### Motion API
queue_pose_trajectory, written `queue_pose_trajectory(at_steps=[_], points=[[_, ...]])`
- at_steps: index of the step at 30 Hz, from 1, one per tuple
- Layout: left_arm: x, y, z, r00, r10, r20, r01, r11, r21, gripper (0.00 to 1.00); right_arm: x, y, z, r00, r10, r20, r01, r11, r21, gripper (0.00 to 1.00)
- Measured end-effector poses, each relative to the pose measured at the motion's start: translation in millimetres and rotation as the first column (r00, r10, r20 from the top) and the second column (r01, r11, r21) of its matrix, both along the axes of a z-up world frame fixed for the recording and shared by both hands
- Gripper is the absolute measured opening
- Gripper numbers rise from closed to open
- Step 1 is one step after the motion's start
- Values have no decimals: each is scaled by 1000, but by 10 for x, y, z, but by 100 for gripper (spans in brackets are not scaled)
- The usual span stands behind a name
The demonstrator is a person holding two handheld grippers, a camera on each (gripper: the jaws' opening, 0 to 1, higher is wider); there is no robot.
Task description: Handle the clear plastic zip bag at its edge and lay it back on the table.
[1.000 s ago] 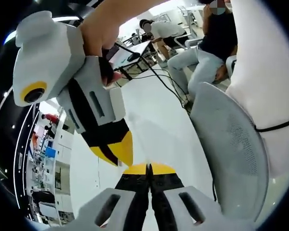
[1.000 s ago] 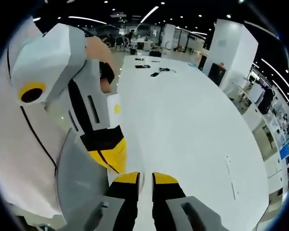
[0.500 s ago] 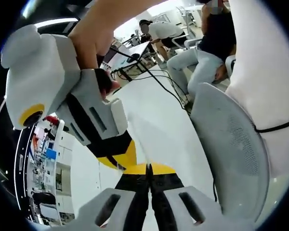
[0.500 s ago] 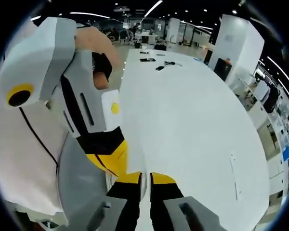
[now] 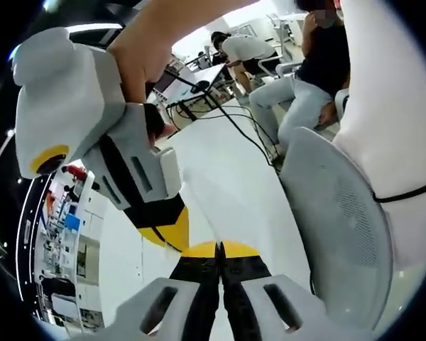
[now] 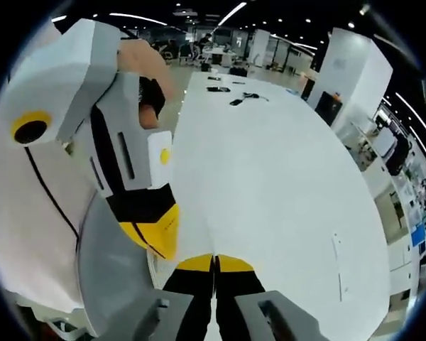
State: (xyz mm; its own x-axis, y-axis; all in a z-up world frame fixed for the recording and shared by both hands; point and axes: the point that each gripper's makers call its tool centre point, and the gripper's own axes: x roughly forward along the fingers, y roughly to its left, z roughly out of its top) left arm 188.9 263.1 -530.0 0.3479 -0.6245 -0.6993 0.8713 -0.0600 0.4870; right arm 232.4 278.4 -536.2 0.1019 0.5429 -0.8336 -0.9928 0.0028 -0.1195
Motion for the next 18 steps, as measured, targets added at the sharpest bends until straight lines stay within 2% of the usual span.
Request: queue_pose_trajectory(at_steps=[6,18], points=[[-27,-2,-3,1000,11,-27,-12,1000,-19,0,103,-27,33,999,-19,40,19,1000,-4,0],[-66,-8,6,999,17,-34,-18,999,-31,0,283,-69,126,990,-55,127,57,998,-11,0]])
